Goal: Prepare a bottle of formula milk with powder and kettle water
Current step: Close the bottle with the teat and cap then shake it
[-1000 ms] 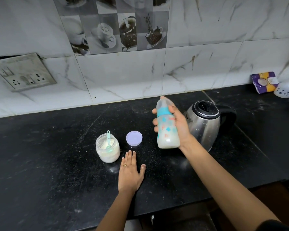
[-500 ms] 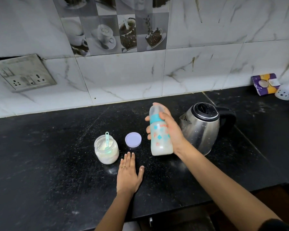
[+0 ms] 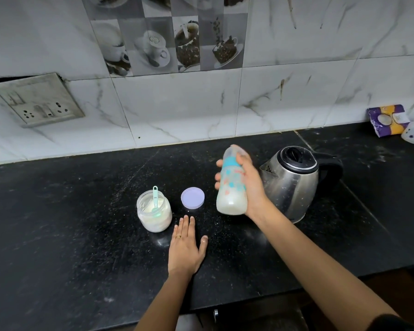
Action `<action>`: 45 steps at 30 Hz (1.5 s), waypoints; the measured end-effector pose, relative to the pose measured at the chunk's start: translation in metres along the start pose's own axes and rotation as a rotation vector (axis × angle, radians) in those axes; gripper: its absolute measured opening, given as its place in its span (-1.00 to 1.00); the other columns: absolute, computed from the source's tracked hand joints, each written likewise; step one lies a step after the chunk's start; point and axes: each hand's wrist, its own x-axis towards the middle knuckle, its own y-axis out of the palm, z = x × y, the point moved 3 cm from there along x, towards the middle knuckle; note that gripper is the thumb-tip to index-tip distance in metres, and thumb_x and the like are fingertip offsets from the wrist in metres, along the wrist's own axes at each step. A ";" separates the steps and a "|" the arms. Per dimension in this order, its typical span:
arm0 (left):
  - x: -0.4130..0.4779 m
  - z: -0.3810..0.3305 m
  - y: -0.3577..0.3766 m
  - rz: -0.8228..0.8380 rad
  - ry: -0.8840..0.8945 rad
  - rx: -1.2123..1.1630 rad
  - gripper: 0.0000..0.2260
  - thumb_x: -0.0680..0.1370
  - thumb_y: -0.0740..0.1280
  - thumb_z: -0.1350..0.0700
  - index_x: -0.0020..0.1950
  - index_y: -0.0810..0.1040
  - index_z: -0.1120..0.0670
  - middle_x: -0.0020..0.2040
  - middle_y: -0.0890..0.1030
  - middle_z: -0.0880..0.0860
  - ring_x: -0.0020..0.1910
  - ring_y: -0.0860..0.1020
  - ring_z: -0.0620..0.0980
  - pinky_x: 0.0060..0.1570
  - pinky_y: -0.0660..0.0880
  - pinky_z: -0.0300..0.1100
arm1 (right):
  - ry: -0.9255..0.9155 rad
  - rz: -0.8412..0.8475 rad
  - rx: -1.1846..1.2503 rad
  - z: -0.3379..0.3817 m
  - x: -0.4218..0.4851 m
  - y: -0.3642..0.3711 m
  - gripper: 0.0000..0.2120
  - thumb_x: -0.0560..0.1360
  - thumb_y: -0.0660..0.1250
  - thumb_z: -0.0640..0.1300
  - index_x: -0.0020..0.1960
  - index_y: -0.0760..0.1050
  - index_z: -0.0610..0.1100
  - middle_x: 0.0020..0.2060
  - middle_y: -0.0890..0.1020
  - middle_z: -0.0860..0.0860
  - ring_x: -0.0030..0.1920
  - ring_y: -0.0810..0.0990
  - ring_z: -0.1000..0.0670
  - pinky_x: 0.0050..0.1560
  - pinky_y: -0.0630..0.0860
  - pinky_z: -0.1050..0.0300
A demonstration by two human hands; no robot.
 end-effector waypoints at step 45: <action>0.001 0.001 0.000 -0.003 -0.004 0.005 -0.25 0.47 -0.24 -0.27 0.56 0.01 0.12 0.57 0.03 0.09 0.55 -0.07 -0.02 0.45 -0.27 -0.19 | -0.061 0.117 -0.191 -0.013 -0.027 0.010 -0.64 0.47 0.23 -0.10 0.26 0.36 0.02 -0.11 0.57 -0.15 -0.40 0.53 -0.12 -0.40 0.53 0.07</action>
